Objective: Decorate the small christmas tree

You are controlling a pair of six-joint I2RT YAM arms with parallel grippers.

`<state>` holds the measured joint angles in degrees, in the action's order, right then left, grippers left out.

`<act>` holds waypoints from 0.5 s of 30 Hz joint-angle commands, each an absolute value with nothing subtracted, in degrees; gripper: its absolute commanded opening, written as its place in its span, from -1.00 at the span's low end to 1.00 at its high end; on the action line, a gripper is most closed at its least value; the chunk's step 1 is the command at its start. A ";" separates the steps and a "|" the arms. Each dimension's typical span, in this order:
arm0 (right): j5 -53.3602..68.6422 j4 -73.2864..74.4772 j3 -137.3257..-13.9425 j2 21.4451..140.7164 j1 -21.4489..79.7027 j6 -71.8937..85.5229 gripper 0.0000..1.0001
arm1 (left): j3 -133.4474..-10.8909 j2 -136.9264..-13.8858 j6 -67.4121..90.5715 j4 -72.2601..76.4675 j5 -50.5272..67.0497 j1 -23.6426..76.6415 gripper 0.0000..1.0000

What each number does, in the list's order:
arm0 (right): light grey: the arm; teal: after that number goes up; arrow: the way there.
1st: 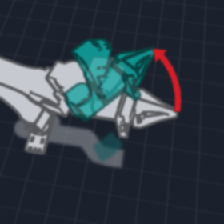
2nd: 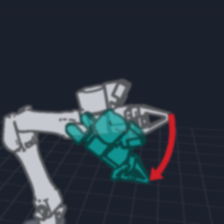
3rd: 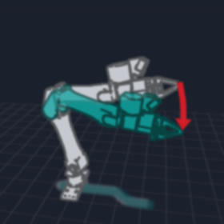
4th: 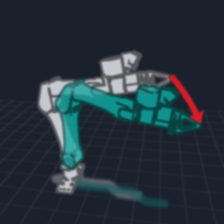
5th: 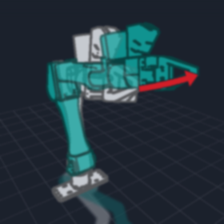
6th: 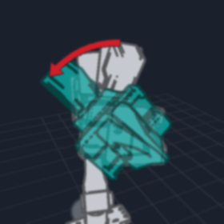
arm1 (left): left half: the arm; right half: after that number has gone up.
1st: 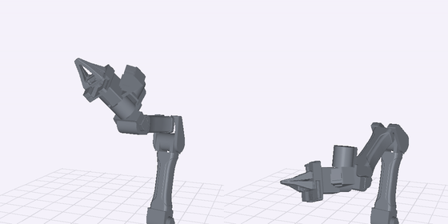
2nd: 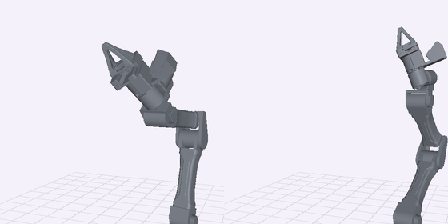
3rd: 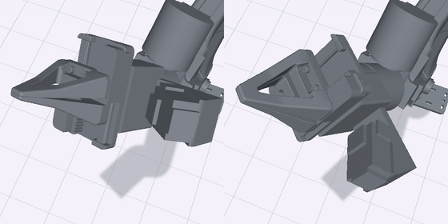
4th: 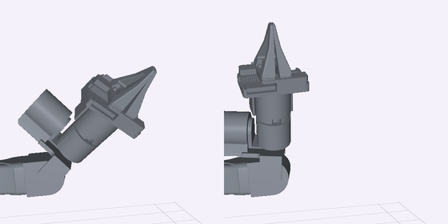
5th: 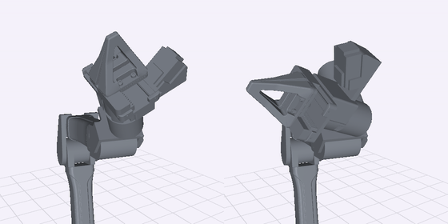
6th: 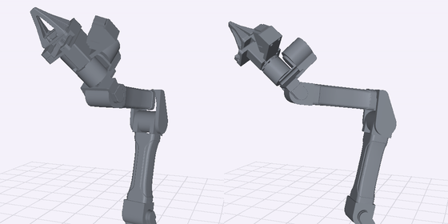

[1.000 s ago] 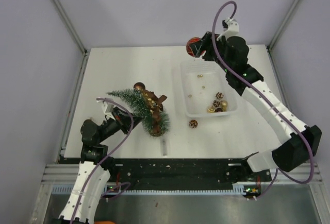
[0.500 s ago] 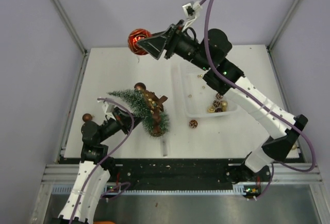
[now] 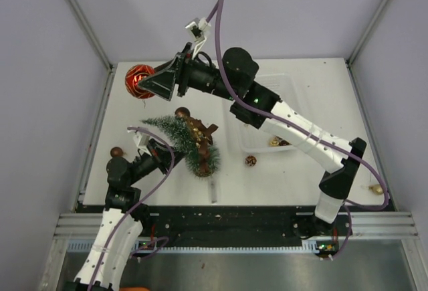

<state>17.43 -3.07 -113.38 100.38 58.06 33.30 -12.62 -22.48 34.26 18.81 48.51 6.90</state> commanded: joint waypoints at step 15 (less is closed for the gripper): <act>21.97 -9.49 -111.98 101.07 62.14 32.96 -0.23 | -12.39 -22.50 33.57 22.50 47.90 7.38 -1.00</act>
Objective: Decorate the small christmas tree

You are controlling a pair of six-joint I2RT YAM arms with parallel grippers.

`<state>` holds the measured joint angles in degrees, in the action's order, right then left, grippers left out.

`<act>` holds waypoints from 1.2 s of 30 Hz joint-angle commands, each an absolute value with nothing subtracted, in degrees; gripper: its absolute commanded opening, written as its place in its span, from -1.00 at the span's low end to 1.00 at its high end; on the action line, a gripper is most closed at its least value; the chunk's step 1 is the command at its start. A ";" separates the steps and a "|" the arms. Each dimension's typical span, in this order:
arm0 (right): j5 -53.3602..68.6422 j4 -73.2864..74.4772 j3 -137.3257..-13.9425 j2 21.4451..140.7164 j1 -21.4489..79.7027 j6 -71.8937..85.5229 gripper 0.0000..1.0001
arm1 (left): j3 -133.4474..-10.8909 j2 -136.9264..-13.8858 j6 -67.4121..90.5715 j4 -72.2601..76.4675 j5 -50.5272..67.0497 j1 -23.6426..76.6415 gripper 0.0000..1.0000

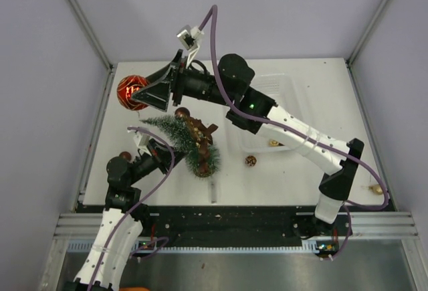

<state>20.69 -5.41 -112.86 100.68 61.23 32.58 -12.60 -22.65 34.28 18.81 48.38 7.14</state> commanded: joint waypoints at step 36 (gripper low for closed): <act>18.99 -10.28 -104.94 96.68 62.93 30.67 -0.40 | -12.39 -22.32 33.49 21.45 47.11 7.38 -1.00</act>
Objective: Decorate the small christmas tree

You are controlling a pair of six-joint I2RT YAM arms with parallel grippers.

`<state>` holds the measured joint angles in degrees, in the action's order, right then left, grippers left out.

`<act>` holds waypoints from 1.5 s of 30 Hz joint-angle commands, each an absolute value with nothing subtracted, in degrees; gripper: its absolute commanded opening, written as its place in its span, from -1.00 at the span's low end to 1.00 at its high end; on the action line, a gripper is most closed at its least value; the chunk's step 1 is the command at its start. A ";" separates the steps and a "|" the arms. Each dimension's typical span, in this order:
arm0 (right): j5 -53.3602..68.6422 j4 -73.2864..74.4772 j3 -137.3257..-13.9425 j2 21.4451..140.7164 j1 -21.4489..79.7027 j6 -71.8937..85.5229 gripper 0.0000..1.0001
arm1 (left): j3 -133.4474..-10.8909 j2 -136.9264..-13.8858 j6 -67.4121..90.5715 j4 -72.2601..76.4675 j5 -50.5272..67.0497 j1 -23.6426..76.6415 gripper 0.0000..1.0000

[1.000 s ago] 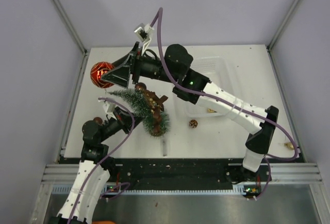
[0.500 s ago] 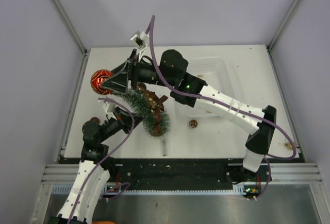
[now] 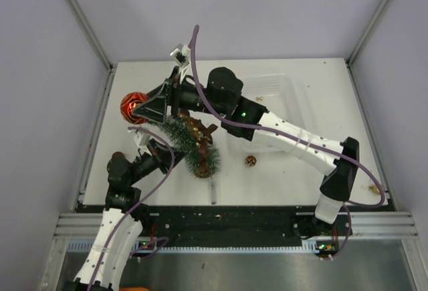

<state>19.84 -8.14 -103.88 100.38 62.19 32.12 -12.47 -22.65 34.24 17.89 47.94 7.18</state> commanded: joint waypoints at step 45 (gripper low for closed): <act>18.55 -9.84 -103.10 94.04 62.75 29.18 -0.51 | -12.48 -21.89 33.57 20.92 46.58 7.21 -1.00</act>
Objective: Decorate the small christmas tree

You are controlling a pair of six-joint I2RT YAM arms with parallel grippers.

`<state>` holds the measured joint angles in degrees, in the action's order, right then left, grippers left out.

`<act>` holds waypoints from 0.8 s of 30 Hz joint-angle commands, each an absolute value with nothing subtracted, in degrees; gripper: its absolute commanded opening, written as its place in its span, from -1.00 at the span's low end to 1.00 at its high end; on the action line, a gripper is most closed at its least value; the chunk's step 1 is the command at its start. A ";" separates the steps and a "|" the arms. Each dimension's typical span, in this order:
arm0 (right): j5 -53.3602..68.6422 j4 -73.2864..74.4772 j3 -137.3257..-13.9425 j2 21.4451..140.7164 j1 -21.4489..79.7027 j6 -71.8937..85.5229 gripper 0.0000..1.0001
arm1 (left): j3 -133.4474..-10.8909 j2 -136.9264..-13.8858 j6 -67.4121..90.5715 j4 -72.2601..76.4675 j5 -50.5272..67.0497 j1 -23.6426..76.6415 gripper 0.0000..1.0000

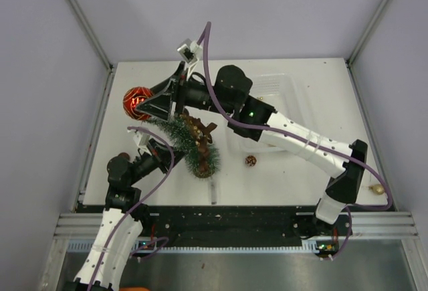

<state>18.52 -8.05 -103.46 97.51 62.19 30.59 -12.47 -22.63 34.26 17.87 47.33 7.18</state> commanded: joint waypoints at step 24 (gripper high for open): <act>14.33 -10.99 -87.63 83.15 57.04 29.88 -0.45 | -12.57 -21.97 33.75 20.48 46.23 6.94 -1.00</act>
<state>16.03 -8.43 -88.79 86.63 58.33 29.78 -12.47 -22.61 34.28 17.72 47.05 7.16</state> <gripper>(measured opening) 0.659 0.024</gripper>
